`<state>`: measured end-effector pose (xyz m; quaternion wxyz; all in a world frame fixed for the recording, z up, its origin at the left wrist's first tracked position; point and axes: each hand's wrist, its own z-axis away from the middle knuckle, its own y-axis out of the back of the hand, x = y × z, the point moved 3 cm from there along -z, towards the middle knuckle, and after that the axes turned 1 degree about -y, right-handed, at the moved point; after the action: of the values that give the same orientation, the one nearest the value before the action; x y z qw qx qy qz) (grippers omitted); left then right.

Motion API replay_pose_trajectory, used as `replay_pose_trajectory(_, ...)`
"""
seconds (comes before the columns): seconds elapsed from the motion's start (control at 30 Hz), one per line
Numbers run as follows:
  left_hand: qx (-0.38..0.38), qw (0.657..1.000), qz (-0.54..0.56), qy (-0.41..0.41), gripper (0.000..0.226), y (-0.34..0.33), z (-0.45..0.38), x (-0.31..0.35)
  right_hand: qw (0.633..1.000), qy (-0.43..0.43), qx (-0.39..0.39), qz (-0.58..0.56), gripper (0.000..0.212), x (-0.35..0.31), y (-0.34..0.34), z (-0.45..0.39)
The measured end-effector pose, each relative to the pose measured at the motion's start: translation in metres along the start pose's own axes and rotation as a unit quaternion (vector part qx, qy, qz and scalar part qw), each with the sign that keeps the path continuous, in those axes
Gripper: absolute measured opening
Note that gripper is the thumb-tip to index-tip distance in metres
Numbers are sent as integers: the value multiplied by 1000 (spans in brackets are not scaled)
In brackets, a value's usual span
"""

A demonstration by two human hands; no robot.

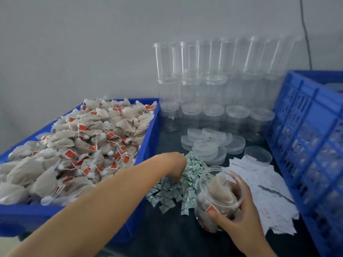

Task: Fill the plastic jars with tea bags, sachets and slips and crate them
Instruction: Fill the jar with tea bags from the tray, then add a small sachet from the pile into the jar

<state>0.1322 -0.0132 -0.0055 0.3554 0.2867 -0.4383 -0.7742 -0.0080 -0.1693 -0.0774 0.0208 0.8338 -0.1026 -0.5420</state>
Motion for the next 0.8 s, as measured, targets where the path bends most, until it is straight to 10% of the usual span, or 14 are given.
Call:
replay_pose_trajectory(0.63, 81, 976, 197, -45, 25, 32, 29, -20, 999, -41, -14, -19, 88, 7, -1, 1)
replay_pose_trajectory(0.8, 132, 875, 449, -124, 4, 60, 74, -2, 999, -41, -10, -12, 87, 4, -3, 0)
